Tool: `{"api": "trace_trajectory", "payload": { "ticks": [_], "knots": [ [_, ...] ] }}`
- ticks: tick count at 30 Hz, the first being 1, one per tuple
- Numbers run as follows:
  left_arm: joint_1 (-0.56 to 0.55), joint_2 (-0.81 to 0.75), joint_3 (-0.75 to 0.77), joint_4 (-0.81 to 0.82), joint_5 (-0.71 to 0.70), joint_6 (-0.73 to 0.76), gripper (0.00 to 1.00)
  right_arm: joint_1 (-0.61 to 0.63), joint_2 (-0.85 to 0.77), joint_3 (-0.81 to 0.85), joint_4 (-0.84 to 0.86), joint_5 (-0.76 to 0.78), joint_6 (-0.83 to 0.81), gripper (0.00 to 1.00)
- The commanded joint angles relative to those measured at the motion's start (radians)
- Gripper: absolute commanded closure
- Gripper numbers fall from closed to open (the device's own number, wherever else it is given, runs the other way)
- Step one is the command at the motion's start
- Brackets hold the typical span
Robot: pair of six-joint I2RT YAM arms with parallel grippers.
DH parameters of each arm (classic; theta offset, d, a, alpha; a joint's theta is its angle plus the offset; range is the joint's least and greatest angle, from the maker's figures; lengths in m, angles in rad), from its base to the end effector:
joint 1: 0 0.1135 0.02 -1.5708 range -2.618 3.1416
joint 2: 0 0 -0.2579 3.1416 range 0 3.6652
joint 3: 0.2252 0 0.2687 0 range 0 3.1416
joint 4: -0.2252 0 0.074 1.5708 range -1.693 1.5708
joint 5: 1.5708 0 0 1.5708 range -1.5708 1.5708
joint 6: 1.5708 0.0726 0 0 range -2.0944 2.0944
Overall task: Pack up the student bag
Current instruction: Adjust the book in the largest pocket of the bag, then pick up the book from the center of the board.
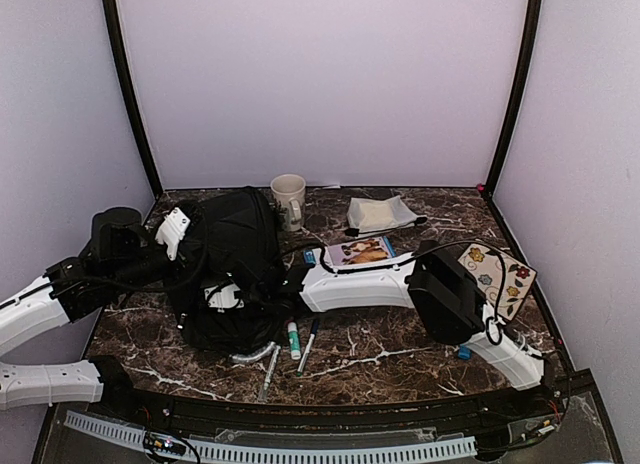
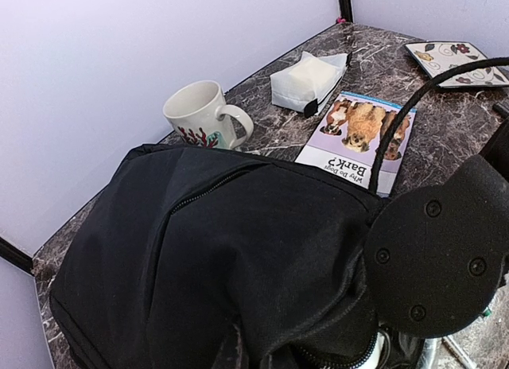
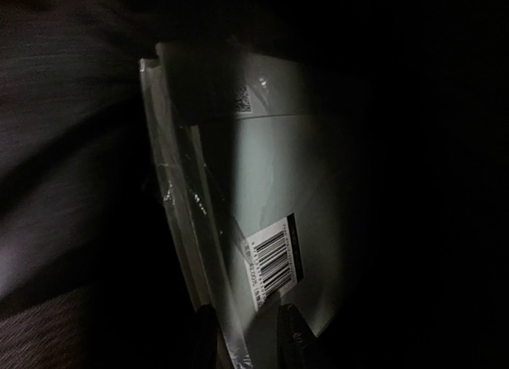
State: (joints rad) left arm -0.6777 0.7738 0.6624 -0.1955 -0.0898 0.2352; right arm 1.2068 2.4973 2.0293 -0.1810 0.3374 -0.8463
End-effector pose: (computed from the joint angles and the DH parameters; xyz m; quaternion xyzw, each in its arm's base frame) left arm 0.1926 -0.1466 0.2800 0.3315 0.7352 -0.0942 0.5837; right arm 0.2363 0.5526 0.1177 -0.7167 0.5210 -0.0693 0.4583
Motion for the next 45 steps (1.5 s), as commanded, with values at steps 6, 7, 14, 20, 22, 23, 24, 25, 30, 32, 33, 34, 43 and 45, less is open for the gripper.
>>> {"api": "trace_trajectory", "payload": {
  "ticks": [6, 7, 14, 20, 22, 23, 24, 25, 30, 32, 33, 34, 43, 45],
  "knots": [
    [-0.015, -0.030, 0.002, 0.165, 0.110, -0.019, 1.00, -0.035, 0.117, 0.052, 0.335, 0.191, -0.093, 0.78],
    [-0.014, -0.030, 0.001, 0.164, 0.108, -0.019, 1.00, -0.035, 0.119, 0.053, 0.344, 0.199, -0.091, 0.78],
    [-0.014, -0.024, -0.003, 0.161, 0.044, -0.015, 1.00, -0.024, 0.080, 0.069, 0.221, 0.155, 0.004, 0.78],
    [-0.015, -0.024, -0.010, 0.165, 0.009, -0.017, 1.00, 0.029, -0.069, 0.001, -0.005, -0.022, 0.154, 0.70],
    [-0.014, -0.024, -0.012, 0.165, -0.004, -0.017, 1.00, 0.055, -0.124, -0.025, -0.070, -0.075, 0.220, 0.68],
    [-0.014, -0.024, -0.013, 0.167, -0.007, -0.017, 1.00, 0.069, -0.163, -0.044, -0.097, -0.107, 0.242, 0.67],
    [-0.014, -0.024, -0.015, 0.167, -0.010, -0.017, 1.00, 0.083, -0.194, -0.068, -0.124, -0.139, 0.259, 0.67],
    [-0.015, -0.026, -0.016, 0.168, -0.014, -0.019, 1.00, 0.090, -0.226, -0.102, -0.148, -0.180, 0.274, 0.67],
    [-0.015, -0.022, -0.024, 0.174, -0.017, -0.023, 1.00, 0.093, -0.363, -0.285, -0.238, -0.354, 0.369, 0.66],
    [-0.014, -0.014, -0.024, 0.175, -0.015, -0.022, 1.00, 0.092, -0.415, -0.357, -0.258, -0.376, 0.385, 0.66],
    [-0.015, -0.009, -0.022, 0.173, -0.013, -0.022, 1.00, 0.090, -0.440, -0.395, -0.242, -0.361, 0.395, 0.66],
    [-0.014, -0.002, -0.022, 0.172, -0.011, -0.022, 1.00, 0.089, -0.459, -0.423, -0.226, -0.341, 0.401, 0.66],
    [-0.014, 0.042, -0.022, 0.165, -0.020, -0.016, 1.00, -0.031, -0.613, -0.496, -0.395, -0.561, 0.403, 0.66],
    [-0.013, 0.045, -0.021, 0.164, -0.025, -0.016, 1.00, -0.067, -0.649, -0.545, -0.402, -0.549, 0.385, 0.67]
  ]
}}
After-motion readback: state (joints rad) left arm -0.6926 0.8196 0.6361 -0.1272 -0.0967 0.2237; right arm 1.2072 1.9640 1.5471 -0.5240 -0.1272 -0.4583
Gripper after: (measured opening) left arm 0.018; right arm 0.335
